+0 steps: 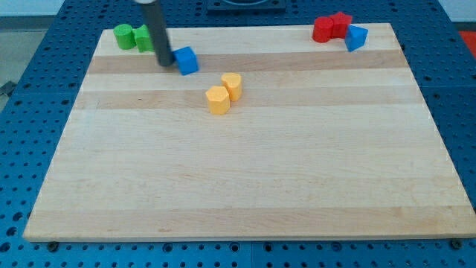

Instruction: Move the blue cube towards the red circle

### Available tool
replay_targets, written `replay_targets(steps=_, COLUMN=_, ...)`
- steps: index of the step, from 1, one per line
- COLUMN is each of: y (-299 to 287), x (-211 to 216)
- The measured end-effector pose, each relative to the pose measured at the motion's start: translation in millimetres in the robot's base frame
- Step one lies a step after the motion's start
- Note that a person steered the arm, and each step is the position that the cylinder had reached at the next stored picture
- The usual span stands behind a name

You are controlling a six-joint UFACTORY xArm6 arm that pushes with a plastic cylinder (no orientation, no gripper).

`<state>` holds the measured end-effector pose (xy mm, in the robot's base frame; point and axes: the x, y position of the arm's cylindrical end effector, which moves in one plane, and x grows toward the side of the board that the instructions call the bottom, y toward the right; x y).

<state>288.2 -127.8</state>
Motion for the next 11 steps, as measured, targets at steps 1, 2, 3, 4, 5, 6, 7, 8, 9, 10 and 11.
replay_targets(steps=1, y=66, x=-1)
replay_targets(steps=2, y=67, x=-1)
replay_targets(steps=3, y=41, x=4)
replay_targets(steps=4, y=37, x=21)
replay_targets(steps=5, y=72, x=26)
replay_targets(steps=6, y=130, x=22)
replay_targets(steps=7, y=178, x=18)
replay_targets(steps=8, y=184, x=30)
replay_targets(steps=9, y=187, x=51)
replay_targets(steps=10, y=212, x=41)
replay_targets(steps=11, y=238, x=5)
